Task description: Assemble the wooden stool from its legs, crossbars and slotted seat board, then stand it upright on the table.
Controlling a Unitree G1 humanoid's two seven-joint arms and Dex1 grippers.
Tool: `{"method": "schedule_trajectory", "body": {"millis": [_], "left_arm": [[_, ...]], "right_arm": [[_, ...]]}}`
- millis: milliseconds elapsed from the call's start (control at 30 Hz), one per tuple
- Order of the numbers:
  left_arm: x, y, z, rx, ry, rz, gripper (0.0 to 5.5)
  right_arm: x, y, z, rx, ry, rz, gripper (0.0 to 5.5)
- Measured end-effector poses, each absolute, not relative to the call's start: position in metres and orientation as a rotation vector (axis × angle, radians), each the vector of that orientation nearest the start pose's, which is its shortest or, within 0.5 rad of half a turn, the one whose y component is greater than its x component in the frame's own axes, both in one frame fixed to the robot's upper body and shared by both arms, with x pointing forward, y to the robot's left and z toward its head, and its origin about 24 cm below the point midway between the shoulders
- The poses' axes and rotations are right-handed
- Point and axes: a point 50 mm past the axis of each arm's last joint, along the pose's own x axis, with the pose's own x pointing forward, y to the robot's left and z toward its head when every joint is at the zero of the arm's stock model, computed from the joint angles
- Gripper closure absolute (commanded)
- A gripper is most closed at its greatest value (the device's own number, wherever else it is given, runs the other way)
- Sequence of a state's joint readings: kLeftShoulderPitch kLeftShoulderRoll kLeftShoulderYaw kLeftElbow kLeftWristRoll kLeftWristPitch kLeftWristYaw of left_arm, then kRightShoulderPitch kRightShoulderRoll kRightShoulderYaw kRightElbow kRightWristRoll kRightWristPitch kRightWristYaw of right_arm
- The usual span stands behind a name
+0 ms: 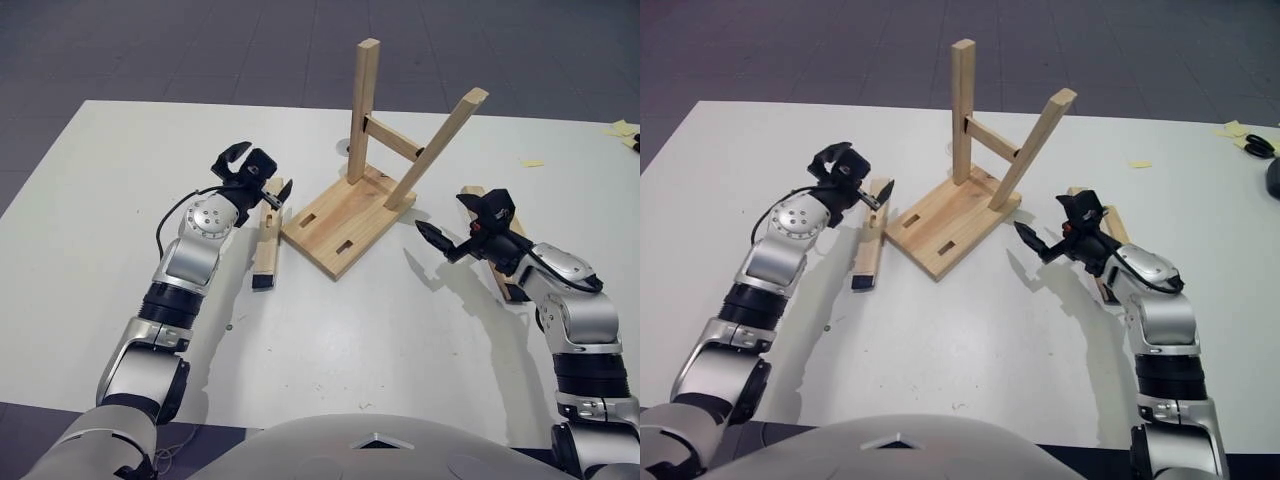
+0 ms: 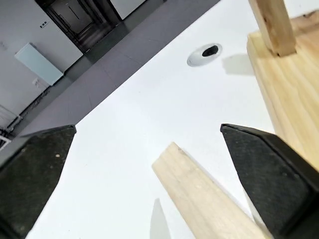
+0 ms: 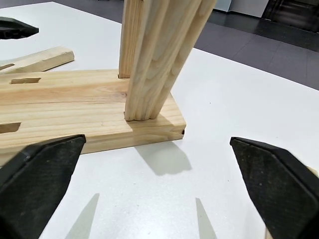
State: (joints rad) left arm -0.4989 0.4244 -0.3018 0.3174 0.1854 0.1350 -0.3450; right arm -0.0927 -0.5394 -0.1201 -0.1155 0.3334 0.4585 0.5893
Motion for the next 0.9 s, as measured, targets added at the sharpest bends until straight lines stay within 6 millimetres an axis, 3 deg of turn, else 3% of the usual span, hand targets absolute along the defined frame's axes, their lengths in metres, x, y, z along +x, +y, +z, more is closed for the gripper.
{"method": "schedule_trajectory", "body": {"millis": [200,333,533,600,800,900], "left_arm": [[0.325,0.135,0.078,0.779,0.091,-0.730,0.10],[0.301,0.121,0.079,0.756,0.079,-0.901,0.10],[0.286,0.109,0.088,0.676,0.059,-0.950,0.10],[0.293,0.114,0.094,0.616,0.047,-0.872,0.10],[0.336,0.153,0.122,0.488,0.009,-0.548,0.10],[0.348,0.160,0.105,0.630,0.085,-0.527,0.10]], "right_arm": [[0.261,-0.243,0.092,-0.124,0.240,0.410,0.13],[0.261,-0.252,0.097,-0.101,0.208,0.311,0.13],[0.253,-0.245,0.091,-0.073,0.249,0.354,0.13],[0.251,-0.243,0.087,-0.071,0.268,0.368,0.13],[0.250,-0.243,0.085,-0.068,0.275,0.361,0.13],[0.250,-0.243,0.084,-0.074,0.276,0.347,0.13]]}}
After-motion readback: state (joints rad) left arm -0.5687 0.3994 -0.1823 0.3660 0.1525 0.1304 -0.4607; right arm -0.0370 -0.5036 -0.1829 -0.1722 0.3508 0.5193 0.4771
